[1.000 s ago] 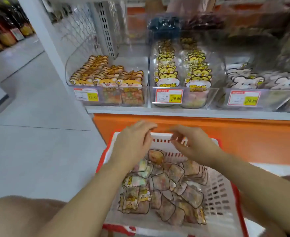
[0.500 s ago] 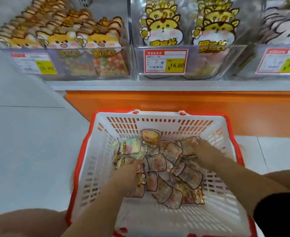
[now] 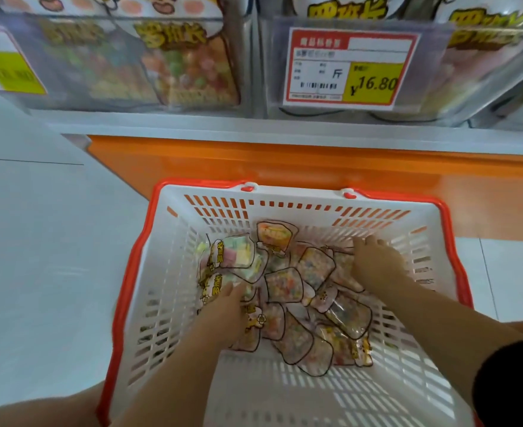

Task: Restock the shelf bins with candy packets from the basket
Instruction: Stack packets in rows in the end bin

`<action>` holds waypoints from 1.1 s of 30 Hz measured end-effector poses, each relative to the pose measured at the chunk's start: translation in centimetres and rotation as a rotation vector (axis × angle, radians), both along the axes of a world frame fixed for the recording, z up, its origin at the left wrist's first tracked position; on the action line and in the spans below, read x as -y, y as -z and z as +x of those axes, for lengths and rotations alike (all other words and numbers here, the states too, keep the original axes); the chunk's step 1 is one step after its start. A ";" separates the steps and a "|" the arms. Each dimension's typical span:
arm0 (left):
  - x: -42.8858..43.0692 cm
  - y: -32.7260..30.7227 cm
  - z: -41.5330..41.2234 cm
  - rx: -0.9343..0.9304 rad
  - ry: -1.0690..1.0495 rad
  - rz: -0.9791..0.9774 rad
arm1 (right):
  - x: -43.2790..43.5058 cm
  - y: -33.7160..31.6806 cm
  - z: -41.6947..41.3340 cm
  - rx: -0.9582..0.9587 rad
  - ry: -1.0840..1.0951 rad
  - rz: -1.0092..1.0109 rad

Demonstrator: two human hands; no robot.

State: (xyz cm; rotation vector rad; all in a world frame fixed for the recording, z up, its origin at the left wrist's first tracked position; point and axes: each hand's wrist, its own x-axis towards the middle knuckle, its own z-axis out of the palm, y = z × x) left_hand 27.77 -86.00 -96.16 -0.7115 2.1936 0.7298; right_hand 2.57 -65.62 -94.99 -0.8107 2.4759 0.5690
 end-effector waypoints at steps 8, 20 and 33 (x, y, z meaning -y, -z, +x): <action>-0.2 -1.1 -0.8 -0.009 -0.010 0.024 | -0.2 -1.5 0.7 0.441 0.267 -0.124; -4.5 -11.1 -5.5 -0.226 -0.643 0.706 | -0.3 -12.7 5.4 0.283 0.217 -0.693; -2.9 -13.8 -3.9 -0.530 -1.105 1.179 | 1.5 -13.5 11.7 0.338 0.128 -1.179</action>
